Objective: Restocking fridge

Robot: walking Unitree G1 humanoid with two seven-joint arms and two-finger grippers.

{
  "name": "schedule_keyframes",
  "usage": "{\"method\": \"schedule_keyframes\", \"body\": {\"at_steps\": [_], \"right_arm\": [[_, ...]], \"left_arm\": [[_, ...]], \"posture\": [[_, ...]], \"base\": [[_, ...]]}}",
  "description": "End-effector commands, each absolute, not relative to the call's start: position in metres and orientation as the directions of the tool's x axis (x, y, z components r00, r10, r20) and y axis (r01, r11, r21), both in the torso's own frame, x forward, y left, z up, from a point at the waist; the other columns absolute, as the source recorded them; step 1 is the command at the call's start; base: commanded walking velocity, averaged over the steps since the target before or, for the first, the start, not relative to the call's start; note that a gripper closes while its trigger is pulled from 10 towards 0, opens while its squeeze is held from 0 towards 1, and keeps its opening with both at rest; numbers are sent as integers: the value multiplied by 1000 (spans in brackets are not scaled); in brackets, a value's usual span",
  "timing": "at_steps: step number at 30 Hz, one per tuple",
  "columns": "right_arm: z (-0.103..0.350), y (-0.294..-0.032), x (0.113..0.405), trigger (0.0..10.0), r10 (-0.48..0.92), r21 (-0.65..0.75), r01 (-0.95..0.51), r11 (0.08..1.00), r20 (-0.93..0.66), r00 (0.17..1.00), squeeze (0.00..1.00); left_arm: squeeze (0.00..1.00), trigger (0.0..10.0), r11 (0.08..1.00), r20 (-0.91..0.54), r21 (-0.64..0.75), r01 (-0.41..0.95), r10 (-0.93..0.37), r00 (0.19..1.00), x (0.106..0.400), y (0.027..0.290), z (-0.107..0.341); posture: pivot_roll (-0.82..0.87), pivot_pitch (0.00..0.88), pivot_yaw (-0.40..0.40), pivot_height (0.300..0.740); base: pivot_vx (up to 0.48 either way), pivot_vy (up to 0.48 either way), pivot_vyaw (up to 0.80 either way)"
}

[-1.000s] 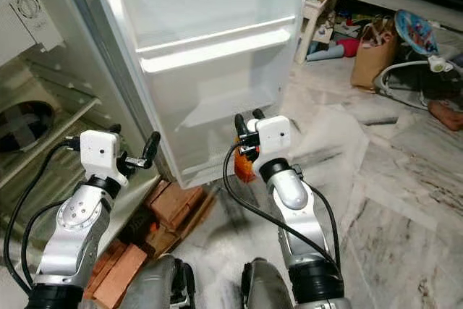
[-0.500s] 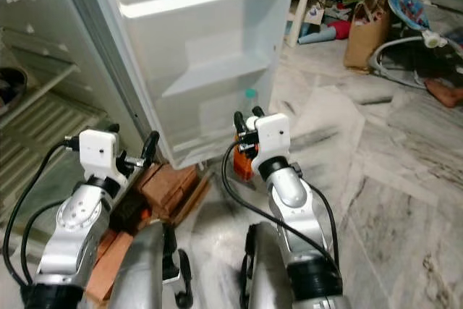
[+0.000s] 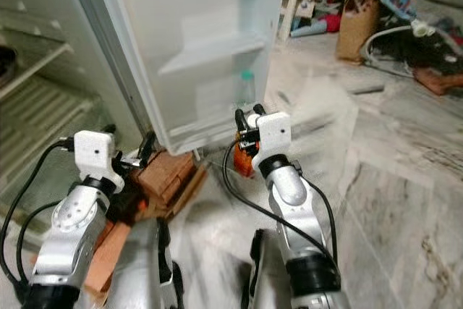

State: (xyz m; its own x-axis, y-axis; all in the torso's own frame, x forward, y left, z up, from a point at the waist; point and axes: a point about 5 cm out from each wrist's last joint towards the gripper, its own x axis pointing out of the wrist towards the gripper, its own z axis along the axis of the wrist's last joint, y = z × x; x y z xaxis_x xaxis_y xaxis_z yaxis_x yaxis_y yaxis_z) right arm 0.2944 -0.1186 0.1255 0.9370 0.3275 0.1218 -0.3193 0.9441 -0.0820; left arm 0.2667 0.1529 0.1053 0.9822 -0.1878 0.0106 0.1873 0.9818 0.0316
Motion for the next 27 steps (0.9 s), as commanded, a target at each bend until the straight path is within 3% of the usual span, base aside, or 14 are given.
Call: {"method": "schedule_keyframes", "body": {"at_steps": [1,7,27], "right_arm": [[139,-112,296,10000,358,-105,-344,933,184,915,0],[140,-110,295,10000,374,-116,-357,927,193,907,0],[141,-106,294,10000,402,-123,-385,915,198,894,0]], "left_arm": [[0,10000,981,22,31,190,-191,981,268,153,108],[0,10000,980,22,29,197,-198,980,268,152,108],[0,10000,974,17,20,226,-226,974,268,148,106]], "posture": [[-36,110,8,618],[-36,111,9,618],[-34,104,7,618]], "base": [[0,0,0],[121,0,394],[305,0,0]]}}
